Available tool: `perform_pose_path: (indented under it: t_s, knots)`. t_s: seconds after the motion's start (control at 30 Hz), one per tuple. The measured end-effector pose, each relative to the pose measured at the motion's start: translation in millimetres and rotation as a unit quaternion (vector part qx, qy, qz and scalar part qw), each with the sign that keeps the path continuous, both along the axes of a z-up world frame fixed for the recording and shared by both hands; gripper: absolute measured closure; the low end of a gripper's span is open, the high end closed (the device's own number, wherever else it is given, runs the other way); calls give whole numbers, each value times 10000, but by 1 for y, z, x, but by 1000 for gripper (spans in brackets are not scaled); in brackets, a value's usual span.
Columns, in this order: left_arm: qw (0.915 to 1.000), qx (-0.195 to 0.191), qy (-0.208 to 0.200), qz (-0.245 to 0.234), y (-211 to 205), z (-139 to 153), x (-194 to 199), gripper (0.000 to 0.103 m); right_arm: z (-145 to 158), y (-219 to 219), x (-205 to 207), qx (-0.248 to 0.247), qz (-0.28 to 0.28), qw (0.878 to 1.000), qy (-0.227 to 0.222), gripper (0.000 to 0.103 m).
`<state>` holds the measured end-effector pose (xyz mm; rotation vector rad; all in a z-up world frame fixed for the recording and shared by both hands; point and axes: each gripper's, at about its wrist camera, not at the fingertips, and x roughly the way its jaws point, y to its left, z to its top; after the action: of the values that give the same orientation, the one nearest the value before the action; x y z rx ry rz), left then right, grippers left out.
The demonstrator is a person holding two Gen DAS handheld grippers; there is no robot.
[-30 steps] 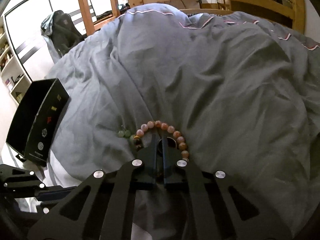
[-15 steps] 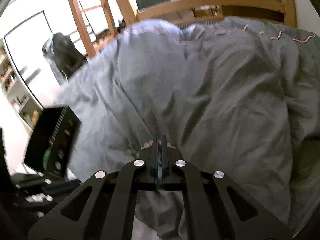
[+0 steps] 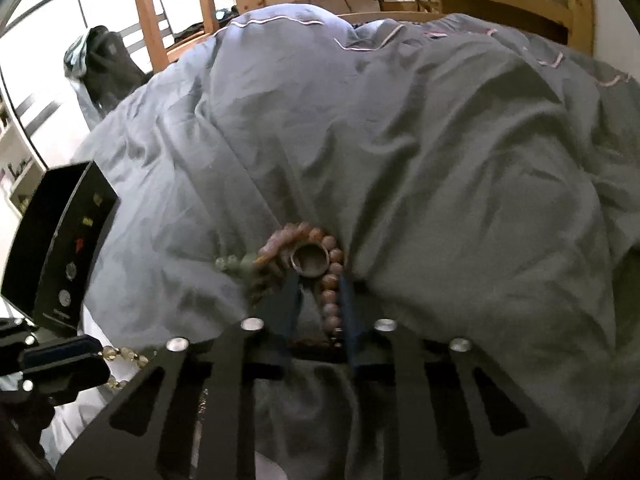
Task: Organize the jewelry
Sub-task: 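Close the right tool on the bead bracelet and lift it while the left tool lifts the gold chain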
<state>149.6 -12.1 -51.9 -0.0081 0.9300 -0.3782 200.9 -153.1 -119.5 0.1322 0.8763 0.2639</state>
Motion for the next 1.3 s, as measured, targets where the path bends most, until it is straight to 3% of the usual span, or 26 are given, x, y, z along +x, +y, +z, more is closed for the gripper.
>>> perform_pose_path:
  t_s: [0.5,1.2,1.3]
  knots:
    - [9999,-25,-100,133,4,3,-1,95,47,-10,-14,730,-203,9922,-988,94]
    - [9971,-401,-613,226,25,37,-8,95,93,-5,-33,978,40,9834,-1528,99]
    - [9969,-434,-596,266,30,37,-6,95,87,-2,-25,694,34,9908,-1161,98]
